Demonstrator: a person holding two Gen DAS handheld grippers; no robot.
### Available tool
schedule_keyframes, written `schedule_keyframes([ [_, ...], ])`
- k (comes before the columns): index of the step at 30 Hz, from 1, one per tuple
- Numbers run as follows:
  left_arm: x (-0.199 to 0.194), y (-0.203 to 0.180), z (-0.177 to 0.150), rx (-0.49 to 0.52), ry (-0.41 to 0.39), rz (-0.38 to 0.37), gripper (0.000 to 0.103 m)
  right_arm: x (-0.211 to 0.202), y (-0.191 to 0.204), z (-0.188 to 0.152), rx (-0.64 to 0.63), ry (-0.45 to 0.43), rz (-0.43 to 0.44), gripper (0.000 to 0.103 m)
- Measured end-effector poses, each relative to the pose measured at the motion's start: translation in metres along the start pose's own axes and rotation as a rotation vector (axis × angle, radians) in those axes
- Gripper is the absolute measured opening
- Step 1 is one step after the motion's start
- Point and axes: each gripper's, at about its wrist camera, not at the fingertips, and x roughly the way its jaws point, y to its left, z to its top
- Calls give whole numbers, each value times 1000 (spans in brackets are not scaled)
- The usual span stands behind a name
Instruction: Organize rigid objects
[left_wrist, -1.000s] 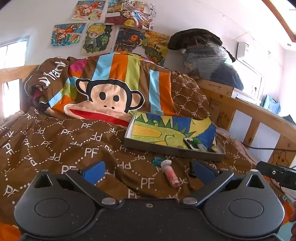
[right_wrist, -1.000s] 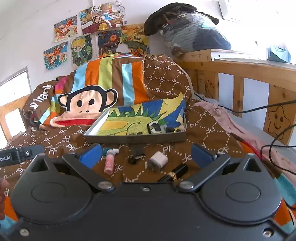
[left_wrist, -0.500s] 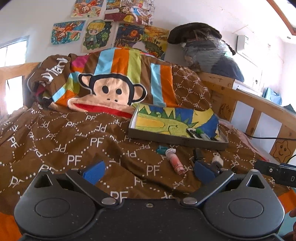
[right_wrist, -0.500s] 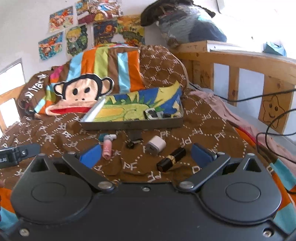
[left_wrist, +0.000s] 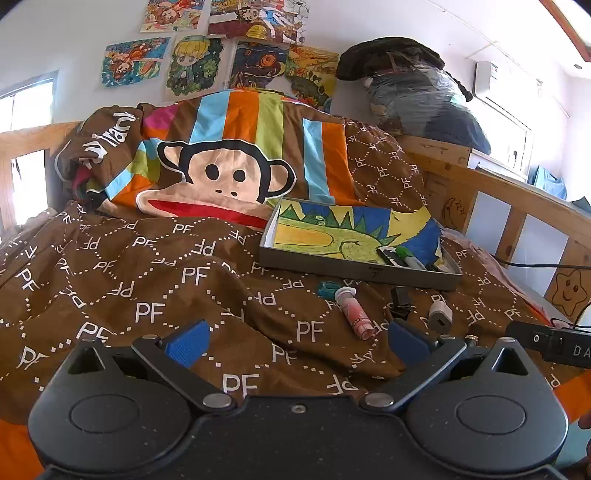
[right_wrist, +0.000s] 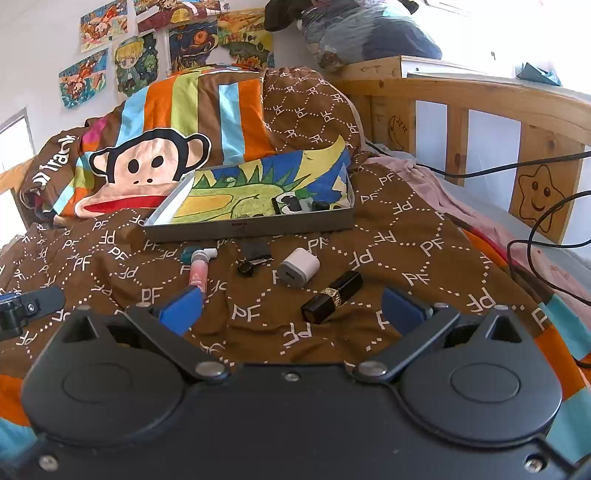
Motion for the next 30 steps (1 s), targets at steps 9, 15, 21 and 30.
schedule_keyframes([
  [9, 0, -1, 0, -1, 1, 0, 102, 5, 3, 1, -31, 17, 6, 103],
  [15, 0, -1, 0, 4, 1, 0, 102, 8, 3, 1, -35, 19, 12, 103],
  [21, 0, -1, 1, 6, -3, 1, 102, 9, 4, 1, -41, 11, 11, 103],
  [30, -1, -4, 1, 14, -4, -1, 102, 10, 5, 0, -46, 6, 19, 103],
])
